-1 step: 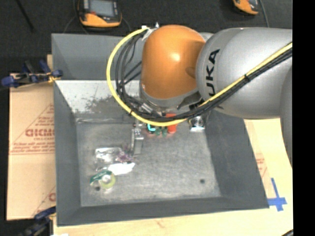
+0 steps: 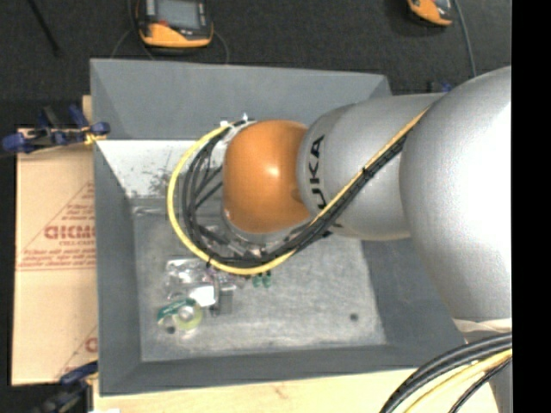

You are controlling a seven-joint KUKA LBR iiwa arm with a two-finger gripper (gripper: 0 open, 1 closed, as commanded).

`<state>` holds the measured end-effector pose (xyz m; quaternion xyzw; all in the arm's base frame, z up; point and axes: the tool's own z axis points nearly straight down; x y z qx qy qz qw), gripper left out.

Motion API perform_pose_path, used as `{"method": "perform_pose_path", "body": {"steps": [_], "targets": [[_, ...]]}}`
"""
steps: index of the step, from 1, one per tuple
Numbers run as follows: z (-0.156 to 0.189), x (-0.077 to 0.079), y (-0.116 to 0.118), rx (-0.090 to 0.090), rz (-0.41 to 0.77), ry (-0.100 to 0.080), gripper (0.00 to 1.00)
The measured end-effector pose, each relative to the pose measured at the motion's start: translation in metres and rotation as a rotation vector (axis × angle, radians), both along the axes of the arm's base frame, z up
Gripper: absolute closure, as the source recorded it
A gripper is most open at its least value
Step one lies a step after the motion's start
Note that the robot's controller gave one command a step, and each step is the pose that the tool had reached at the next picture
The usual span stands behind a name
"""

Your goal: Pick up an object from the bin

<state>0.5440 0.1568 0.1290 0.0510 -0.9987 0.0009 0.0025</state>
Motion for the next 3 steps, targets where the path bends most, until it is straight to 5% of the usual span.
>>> {"method": "perform_pose_path", "body": {"steps": [1,2,3], "targets": [[-0.061,0.032,-0.006,0.002,0.143,-0.007,0.0],[-0.058,0.032,-0.005,0.004,0.138,-0.008,1.0],[0.113,0.031,0.005,0.002,0.16,-0.013,1.0]]}}
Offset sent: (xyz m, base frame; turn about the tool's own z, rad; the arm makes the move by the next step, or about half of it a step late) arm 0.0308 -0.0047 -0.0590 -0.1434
